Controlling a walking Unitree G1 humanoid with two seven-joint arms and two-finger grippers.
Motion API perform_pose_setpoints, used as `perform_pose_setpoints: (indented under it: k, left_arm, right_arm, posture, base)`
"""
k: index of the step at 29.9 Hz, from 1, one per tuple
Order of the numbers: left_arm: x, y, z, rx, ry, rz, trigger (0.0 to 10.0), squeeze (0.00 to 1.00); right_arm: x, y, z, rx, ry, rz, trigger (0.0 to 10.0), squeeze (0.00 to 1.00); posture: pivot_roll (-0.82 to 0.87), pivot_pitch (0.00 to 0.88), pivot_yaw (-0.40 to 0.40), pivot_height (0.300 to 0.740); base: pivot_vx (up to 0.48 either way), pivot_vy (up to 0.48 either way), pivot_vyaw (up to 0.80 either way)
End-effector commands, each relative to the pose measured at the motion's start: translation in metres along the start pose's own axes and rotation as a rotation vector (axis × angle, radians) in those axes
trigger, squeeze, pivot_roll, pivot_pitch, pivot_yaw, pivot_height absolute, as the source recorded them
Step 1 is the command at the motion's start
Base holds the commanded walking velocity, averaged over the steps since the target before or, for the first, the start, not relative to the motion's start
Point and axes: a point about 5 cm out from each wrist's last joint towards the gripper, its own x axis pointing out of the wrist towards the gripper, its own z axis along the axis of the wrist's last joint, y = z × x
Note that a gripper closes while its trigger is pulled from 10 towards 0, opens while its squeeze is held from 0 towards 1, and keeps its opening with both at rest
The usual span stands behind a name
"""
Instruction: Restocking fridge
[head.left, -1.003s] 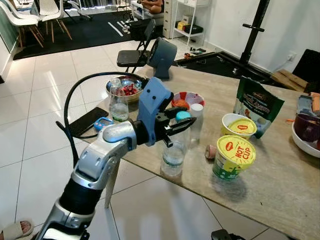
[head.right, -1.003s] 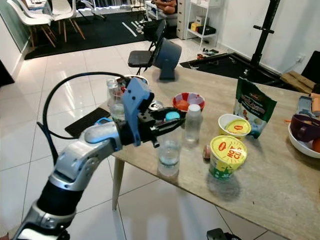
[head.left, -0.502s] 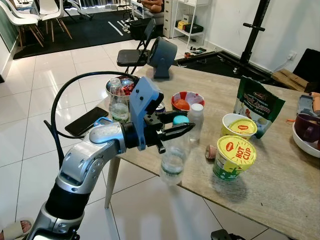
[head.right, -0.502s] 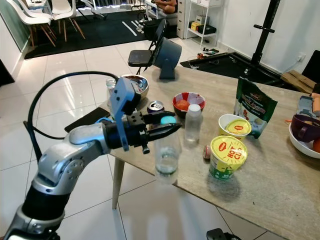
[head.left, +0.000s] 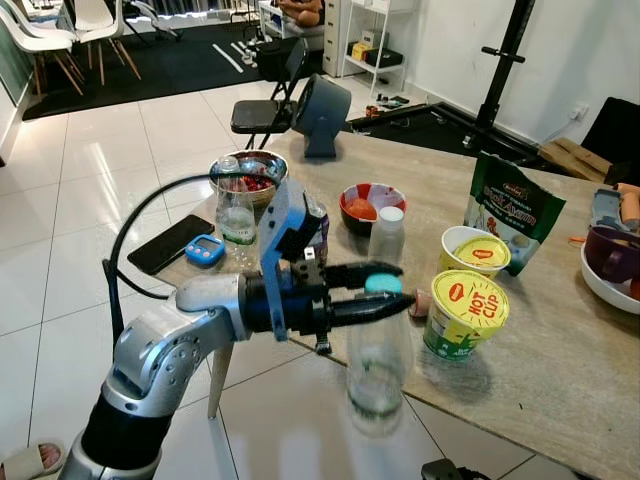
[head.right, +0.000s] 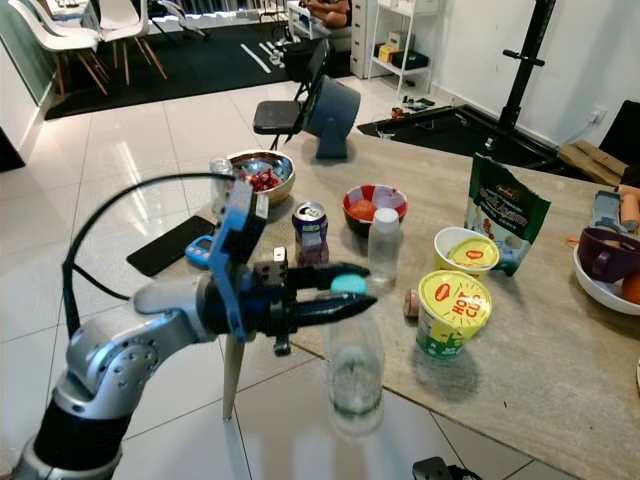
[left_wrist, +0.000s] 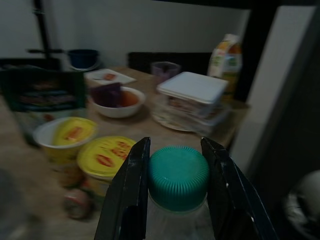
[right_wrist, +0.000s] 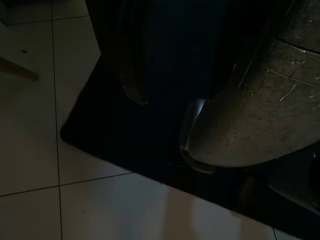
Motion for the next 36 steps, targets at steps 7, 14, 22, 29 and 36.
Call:
perform_pose_setpoints:
  k: [7, 14, 22, 29, 36]
  left_arm:
    - [-0.014, -0.004, -0.034, -0.107, 0.132, -0.03, 10.0, 0.0]
    - [-0.019, -0.005, -0.061, -0.127, 0.262, -0.007, 10.0, 0.0]
    - [-0.029, 0.001, -0.099, -0.139, 0.442, 0.067, 10.0, 0.0]
    - [-0.045, 0.005, -0.137, -0.165, 0.586, 0.14, 10.0, 0.0]
    - [-0.072, -0.001, -0.188, -0.289, 0.705, 0.223, 10.0, 0.0]
  right_arm:
    - [0.0, 0.001, -0.003, 0.003, 0.016, 0.006, 10.0, 0.0]
    - [0.0, 0.001, -0.003, 0.005, 0.015, 0.006, 10.0, 0.0]
    - [0.0, 0.002, -0.003, 0.009, 0.013, 0.004, 10.0, 0.0]
    - [0.0, 0.001, -0.003, 0.016, 0.014, -0.007, 10.0, 0.0]
    - [0.0, 0.001, -0.003, 0.014, 0.016, -0.006, 10.0, 0.0]
  posture:
    - [-0.01, 0.045, 0.013, 0.74]
    - [0.0, 0.047, 0.012, 0.74]
    - [0.0, 0.048, 0.013, 0.74]
    - [0.0, 0.048, 0.015, 0.74]
    - [0.0, 0.05, 0.014, 0.74]
  base:
    - [0.0, 0.0, 0.0]
    - [0.0, 0.0, 0.0]
    - [0.0, 0.0, 0.0]
    - [0.0, 0.0, -0.07]
    - [0.0, 0.0, -0.78]
